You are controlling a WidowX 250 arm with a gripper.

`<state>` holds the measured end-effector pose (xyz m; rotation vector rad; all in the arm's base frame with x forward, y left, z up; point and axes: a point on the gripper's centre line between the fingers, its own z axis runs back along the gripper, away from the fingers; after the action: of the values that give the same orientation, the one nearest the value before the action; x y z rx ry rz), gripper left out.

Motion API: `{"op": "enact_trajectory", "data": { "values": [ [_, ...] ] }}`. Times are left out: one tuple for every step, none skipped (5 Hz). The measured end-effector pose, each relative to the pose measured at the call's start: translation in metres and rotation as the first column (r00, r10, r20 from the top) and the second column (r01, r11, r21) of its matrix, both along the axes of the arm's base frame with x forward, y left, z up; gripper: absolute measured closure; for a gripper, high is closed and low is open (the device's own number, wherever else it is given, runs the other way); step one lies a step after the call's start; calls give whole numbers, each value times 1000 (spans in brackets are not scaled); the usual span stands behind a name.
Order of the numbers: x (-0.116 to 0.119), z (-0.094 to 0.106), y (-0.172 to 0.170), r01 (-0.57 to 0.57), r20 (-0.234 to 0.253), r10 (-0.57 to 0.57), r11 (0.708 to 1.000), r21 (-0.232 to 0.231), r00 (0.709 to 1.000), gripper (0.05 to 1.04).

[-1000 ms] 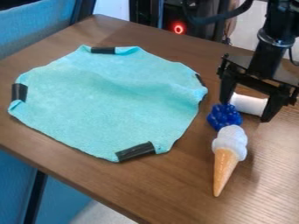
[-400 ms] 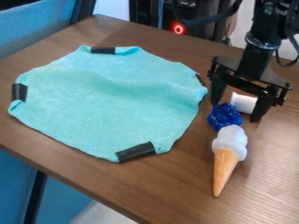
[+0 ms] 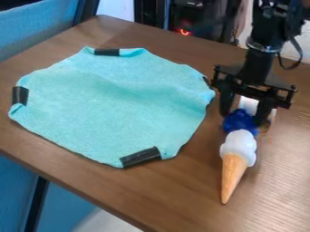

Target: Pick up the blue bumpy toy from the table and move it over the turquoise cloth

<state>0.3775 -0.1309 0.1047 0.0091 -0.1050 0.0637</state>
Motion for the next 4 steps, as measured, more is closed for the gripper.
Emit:
{"op": "enact_trajectory", "data": {
  "values": [
    [-1, -3, 2, -29, -27, 28, 999, -25, 999, 406],
    [-1, -2, 4, -25, -30, 24, 999, -26, 999, 406],
    [-2, 0, 9, -33, -37, 31, 998, -52, 999, 406],
    [-5, 13, 19, -39, -22, 37, 995, -87, 999, 567]
  ]
}}
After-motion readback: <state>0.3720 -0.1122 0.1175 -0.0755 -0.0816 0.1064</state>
